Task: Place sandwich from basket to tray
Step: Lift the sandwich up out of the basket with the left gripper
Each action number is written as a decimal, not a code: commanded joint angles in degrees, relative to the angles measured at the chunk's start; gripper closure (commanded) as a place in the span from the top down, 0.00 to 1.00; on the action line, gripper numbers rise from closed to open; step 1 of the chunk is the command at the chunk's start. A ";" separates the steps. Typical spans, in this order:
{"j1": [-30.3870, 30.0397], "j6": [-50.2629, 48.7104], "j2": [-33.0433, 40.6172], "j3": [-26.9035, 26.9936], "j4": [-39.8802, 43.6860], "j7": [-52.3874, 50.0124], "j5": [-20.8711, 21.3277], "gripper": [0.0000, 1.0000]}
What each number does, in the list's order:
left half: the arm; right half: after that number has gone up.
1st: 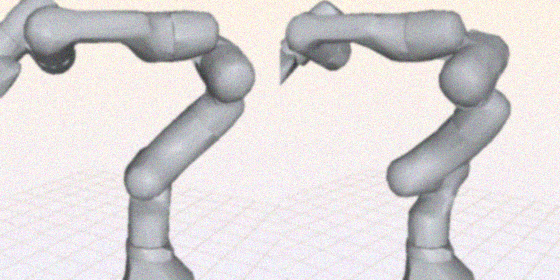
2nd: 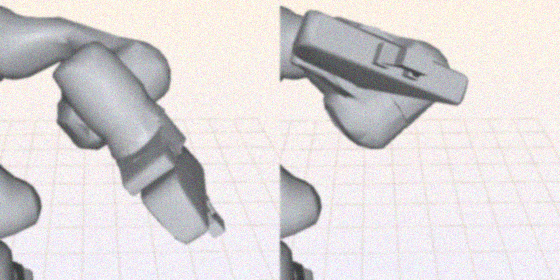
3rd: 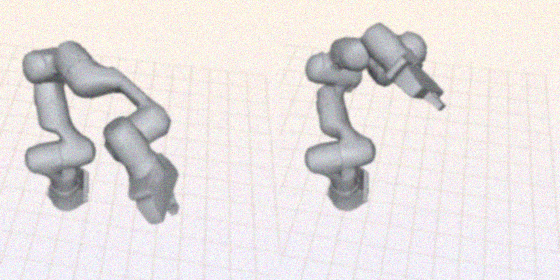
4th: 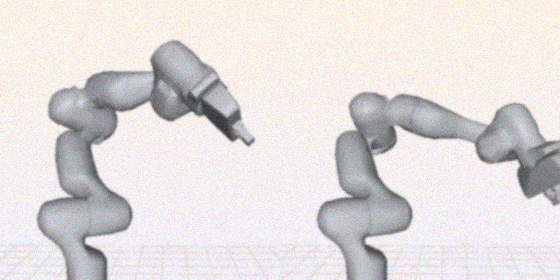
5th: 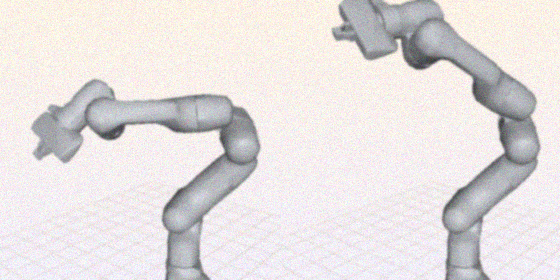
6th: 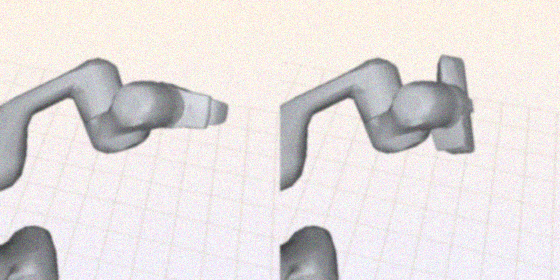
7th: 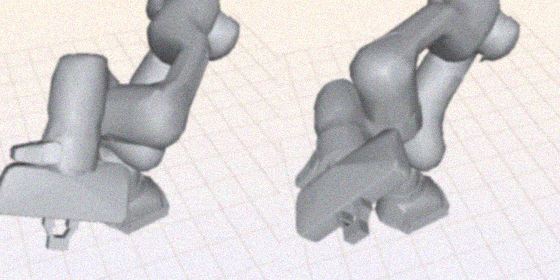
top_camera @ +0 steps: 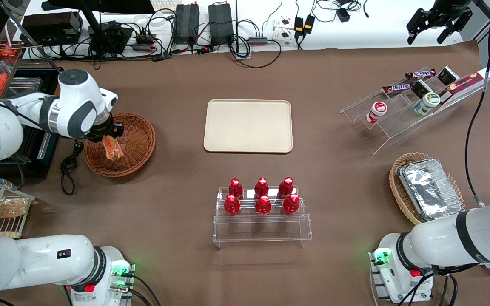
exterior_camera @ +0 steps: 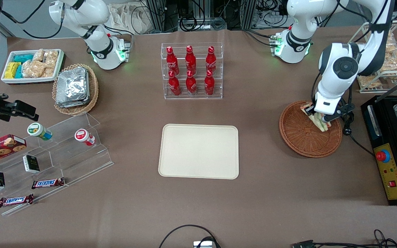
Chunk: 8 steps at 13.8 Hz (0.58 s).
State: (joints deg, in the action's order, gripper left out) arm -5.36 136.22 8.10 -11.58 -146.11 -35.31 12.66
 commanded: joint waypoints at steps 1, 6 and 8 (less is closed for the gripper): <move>2.45 -1.84 2.79 -0.29 0.90 5.94 0.00 0.13; 10.10 -1.75 2.53 -0.28 5.64 17.96 -11.39 0.13; 12.82 -1.75 2.36 -0.20 7.14 22.46 -13.79 0.17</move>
State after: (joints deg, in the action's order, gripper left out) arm 5.18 135.97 10.10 -12.32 -140.96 -17.10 1.19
